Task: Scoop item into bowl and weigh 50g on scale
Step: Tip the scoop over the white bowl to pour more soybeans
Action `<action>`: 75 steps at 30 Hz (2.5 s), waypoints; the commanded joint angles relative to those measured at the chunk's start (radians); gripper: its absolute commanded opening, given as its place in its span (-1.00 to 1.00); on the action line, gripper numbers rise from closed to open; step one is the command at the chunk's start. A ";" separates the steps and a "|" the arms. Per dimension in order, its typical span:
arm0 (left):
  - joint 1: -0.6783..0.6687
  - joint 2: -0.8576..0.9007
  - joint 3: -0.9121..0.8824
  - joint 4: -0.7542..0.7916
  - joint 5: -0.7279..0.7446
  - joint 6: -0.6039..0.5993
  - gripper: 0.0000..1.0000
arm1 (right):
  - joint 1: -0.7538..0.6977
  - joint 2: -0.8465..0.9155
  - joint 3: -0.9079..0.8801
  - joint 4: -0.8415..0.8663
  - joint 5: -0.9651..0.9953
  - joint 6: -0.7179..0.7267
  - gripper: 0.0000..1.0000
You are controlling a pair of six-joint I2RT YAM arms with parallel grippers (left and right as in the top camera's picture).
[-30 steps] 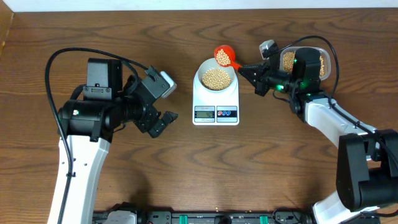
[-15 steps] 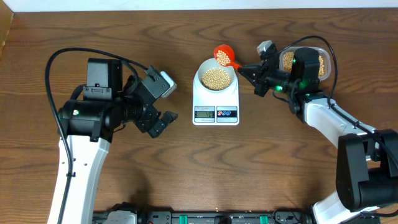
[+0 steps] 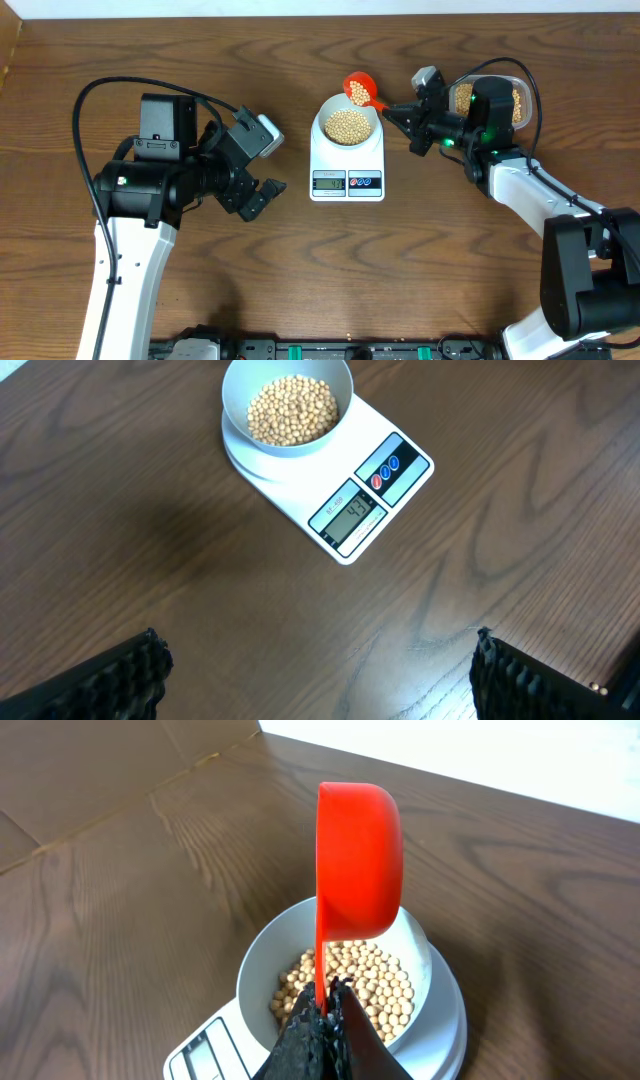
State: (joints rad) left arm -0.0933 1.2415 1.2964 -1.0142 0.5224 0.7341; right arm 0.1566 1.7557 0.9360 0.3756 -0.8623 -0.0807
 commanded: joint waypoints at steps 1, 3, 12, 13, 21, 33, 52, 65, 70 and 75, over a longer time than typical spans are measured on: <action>0.004 -0.007 0.017 -0.003 0.016 0.010 0.96 | 0.009 -0.002 0.005 0.003 -0.003 -0.076 -0.98; 0.004 -0.007 0.017 -0.003 0.016 0.010 0.96 | 0.009 -0.002 0.005 0.003 -0.003 -0.095 -0.98; 0.004 -0.007 0.017 -0.003 0.016 0.010 0.96 | 0.009 -0.002 0.005 0.003 -0.003 -0.101 -0.98; 0.004 -0.007 0.017 -0.003 0.016 0.010 0.96 | 0.009 -0.002 0.005 0.003 -0.003 -0.101 -0.98; 0.004 -0.007 0.017 -0.003 0.016 0.010 0.96 | 0.009 -0.002 0.005 0.003 -0.003 -0.101 -0.98; 0.004 -0.007 0.017 -0.003 0.016 0.010 0.96 | 0.009 -0.002 0.005 0.003 -0.003 -0.101 -0.98; 0.004 -0.007 0.017 -0.003 0.016 0.010 0.96 | 0.018 -0.002 0.005 0.025 -0.019 -0.145 -0.98; 0.004 -0.007 0.017 -0.003 0.016 0.010 0.96 | 0.017 -0.002 0.005 -0.002 -0.019 -0.145 -0.98; 0.004 -0.007 0.017 -0.003 0.016 0.010 0.96 | 0.017 -0.002 0.005 -0.004 -0.019 -0.145 -0.98; 0.004 -0.007 0.017 -0.003 0.016 0.010 0.96 | 0.017 -0.002 0.005 0.026 -0.027 -0.145 -0.98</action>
State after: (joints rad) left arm -0.0933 1.2415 1.2964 -1.0142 0.5224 0.7341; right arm 0.1642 1.7561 0.9356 0.3859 -0.8665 -0.2123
